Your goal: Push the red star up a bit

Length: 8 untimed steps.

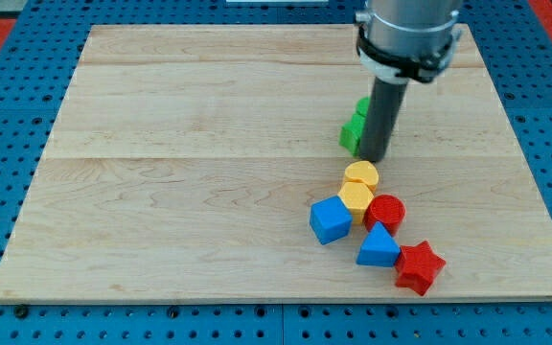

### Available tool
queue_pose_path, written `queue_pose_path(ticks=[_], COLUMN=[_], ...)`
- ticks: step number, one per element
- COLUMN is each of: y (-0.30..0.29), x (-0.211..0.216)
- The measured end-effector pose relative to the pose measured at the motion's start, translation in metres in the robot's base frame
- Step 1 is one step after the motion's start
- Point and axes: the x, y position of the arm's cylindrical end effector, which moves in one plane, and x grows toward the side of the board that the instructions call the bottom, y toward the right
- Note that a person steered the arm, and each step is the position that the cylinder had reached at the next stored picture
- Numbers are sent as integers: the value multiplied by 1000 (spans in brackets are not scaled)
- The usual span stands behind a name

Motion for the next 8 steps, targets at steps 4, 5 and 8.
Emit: queue_pose_path(ticks=[4, 5, 8], y=[203, 218, 192], x=[114, 186, 187])
